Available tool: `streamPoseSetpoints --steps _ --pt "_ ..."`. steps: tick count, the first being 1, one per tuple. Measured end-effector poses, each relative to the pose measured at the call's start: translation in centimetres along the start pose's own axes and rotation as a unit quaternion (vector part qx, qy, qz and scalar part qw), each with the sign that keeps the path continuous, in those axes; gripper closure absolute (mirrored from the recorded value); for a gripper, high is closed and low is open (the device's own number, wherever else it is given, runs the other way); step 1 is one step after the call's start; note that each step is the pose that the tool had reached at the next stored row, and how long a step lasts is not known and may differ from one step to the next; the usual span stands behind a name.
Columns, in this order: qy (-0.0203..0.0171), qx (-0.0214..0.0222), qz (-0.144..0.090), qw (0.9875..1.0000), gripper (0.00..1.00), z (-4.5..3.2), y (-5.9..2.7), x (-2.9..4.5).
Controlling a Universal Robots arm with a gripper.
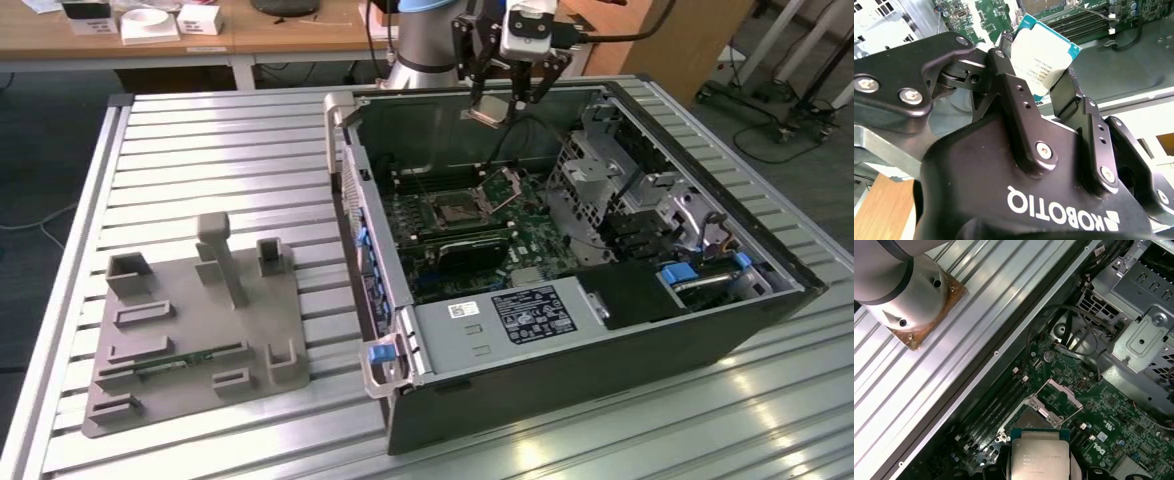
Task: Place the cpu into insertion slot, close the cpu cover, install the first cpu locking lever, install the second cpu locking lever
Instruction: 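Place the cpu into insertion slot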
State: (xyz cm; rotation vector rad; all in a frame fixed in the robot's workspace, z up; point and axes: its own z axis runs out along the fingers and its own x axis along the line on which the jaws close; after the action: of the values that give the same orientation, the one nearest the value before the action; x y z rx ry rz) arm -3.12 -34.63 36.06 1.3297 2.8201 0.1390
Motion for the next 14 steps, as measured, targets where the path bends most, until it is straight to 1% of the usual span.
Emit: streamPoseSetpoints --steps 14 --pt "-0.0001 0.0 0.002 1.0 0.46 0.0 -0.01 0.0"
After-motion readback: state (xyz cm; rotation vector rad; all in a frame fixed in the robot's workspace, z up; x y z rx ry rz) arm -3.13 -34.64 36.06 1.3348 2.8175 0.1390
